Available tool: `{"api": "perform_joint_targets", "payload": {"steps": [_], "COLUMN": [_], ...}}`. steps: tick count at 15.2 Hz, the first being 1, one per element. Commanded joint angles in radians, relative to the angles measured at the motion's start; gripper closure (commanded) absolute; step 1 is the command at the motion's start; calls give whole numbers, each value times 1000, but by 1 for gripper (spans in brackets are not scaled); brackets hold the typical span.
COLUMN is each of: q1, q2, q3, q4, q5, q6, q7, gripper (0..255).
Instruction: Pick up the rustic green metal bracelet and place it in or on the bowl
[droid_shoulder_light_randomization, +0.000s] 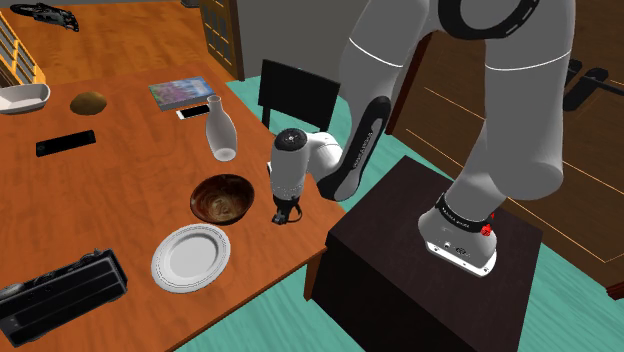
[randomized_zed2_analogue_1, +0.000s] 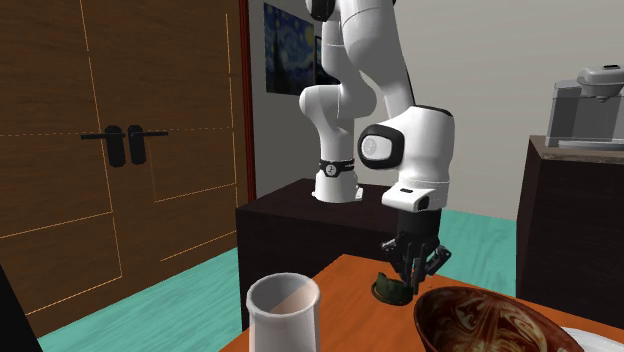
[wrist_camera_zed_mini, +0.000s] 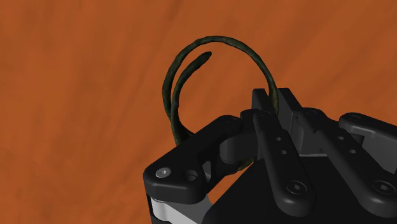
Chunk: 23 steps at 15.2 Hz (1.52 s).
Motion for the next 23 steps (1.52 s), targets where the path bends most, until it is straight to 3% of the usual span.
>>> {"api": "perform_joint_targets", "payload": {"steps": [1,14,23], "q1": [-21,-143,-195], "q2": [-30,-222,-354], "q3": [25,182,262], "q4": [-13,-72,-87], "q5": [22,209,365], "q6": [-19,-148,-247], "q7": [-21,-174,-293], "gripper": [255,255,255]}}
